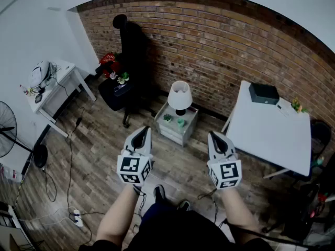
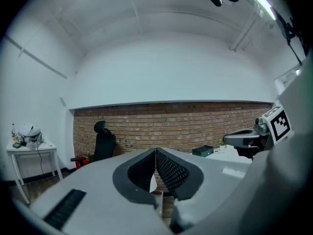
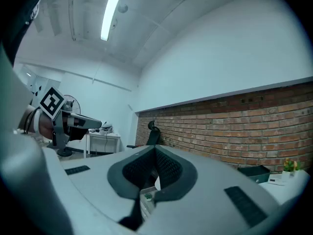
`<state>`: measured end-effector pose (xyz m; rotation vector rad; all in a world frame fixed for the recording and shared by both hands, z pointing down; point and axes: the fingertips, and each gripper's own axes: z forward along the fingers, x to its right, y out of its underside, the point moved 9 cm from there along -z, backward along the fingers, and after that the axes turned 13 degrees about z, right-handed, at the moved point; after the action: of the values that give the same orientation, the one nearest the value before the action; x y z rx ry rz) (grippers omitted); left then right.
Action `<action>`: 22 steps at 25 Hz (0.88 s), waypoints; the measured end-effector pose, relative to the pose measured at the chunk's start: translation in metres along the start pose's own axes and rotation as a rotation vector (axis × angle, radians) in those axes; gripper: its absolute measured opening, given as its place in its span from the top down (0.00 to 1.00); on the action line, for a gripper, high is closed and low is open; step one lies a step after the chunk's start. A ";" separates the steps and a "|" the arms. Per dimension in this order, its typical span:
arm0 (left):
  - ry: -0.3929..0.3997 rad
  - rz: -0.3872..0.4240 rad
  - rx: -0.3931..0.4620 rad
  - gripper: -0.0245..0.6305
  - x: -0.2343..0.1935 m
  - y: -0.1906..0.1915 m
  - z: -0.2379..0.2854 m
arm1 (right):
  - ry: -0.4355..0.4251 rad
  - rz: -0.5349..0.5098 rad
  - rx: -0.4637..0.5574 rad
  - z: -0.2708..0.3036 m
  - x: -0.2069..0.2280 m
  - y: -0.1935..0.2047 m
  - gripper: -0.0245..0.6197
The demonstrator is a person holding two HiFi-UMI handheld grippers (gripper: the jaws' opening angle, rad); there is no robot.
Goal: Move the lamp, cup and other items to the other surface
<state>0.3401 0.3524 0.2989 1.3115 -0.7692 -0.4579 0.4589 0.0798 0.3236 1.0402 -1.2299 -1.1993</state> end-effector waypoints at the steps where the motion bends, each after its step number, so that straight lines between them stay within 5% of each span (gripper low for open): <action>1: -0.001 0.000 -0.001 0.95 0.000 -0.001 -0.001 | 0.000 -0.003 -0.002 -0.001 0.000 0.000 0.96; 17: 0.011 -0.015 0.020 0.95 -0.002 -0.002 -0.005 | -0.035 0.055 0.039 0.009 0.004 0.002 0.91; 18: 0.022 -0.032 0.012 0.91 -0.002 0.000 -0.005 | -0.040 0.050 0.034 0.011 0.003 0.003 0.84; 20: 0.048 -0.054 -0.008 0.66 -0.002 0.005 -0.007 | -0.048 0.055 0.019 0.013 -0.001 0.006 0.70; 22: 0.069 -0.041 -0.023 0.59 -0.001 0.007 -0.008 | -0.059 0.061 0.015 0.017 -0.003 0.007 0.61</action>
<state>0.3448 0.3601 0.3054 1.3168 -0.6792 -0.4512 0.4423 0.0849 0.3316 0.9771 -1.3097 -1.1824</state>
